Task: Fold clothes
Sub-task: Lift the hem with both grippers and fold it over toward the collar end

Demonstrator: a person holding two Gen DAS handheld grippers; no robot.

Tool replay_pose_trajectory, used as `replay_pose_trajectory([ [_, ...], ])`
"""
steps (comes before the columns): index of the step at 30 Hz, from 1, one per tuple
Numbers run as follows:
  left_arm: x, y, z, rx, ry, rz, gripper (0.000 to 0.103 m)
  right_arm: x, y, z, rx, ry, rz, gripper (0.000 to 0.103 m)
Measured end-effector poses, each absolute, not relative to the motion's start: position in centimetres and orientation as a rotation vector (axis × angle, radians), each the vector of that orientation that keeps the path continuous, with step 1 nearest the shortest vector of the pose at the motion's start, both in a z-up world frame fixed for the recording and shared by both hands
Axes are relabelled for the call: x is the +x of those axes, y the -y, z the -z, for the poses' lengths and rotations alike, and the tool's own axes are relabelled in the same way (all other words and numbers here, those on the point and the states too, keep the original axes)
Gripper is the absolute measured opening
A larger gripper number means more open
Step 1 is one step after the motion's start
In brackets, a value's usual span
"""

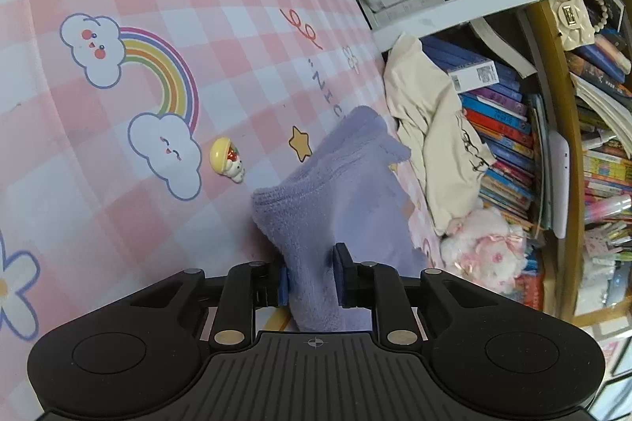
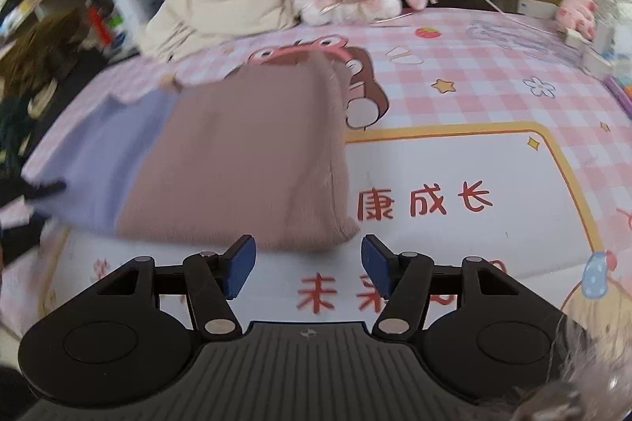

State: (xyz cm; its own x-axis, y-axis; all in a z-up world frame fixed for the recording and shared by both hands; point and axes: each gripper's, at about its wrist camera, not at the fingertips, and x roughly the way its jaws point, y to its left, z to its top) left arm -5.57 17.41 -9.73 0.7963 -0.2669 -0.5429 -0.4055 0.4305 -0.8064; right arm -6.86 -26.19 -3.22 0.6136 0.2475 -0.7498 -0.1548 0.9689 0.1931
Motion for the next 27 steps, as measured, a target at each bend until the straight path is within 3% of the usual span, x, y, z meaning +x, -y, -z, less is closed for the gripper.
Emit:
replay_pose_trajectory([
  [6, -6.1, -16.5, 9.4, -1.126, -0.652, -0.16, 0.015, -5.5, 28.2, 2.7, 0.069, -0.872, -0.298, 0.057],
  [11, -6.3, -15.7, 8.9, -1.082, -0.638, -0.206, 0.014, -3.9, 29.6, 2.9, 0.059, -0.889, -0.331, 0.046],
  [27, -6.2, -12.7, 4.4, -0.89, -0.605, -0.273, 0.01, 1.0, 30.8, 4.2, 0.153, -0.948, -0.503, 0.035],
])
